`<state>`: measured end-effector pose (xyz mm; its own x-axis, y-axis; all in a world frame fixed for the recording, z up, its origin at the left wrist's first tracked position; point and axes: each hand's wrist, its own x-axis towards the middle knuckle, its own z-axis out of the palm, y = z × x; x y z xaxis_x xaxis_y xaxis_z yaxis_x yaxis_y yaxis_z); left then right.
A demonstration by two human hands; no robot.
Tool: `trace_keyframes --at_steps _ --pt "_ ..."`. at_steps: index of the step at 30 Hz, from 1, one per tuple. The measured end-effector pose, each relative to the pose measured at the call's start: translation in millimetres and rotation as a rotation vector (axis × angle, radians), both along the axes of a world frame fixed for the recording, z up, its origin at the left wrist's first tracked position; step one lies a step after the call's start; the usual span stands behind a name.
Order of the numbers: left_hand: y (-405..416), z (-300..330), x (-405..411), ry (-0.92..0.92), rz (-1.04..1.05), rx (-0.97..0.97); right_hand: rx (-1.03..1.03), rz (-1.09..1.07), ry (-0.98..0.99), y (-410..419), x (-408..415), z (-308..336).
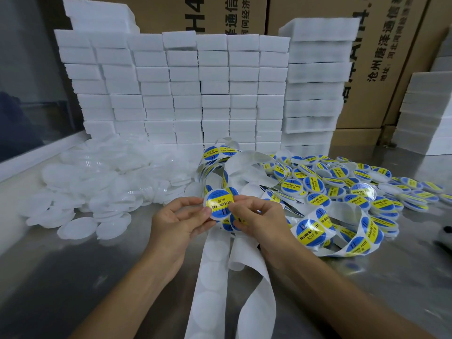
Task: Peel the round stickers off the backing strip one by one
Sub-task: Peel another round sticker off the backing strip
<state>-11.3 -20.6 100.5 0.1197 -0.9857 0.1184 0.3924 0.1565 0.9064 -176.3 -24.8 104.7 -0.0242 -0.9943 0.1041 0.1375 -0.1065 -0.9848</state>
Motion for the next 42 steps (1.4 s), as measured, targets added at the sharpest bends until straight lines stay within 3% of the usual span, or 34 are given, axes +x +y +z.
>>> trace_keyframes --at_steps 8,16,24,28,31,36,42 --pt "3 1 0 -0.038 0.016 -0.033 -0.009 -0.004 0.066 -1 0 -3" --pt "5 1 -5 -0.217 0.102 -0.148 -0.045 -0.058 0.111 -1 -3 -4" --pt "7 4 -4 -0.058 0.005 -0.103 -0.155 -0.129 0.036 0 1 -6" --pt "7 5 -9 0.018 -0.073 -0.078 -0.315 -0.09 0.217 2 5 -7" --pt "8 7 -10 0.056 -0.134 -0.07 -0.286 -0.044 0.231 5 11 -9" --pt "11 7 -13 0.029 -0.248 -0.062 -0.246 -0.091 0.124 -1 6 -7" --pt "9 3 -14 -0.062 -0.243 -0.077 -0.222 -0.125 0.177 0 8 -11"
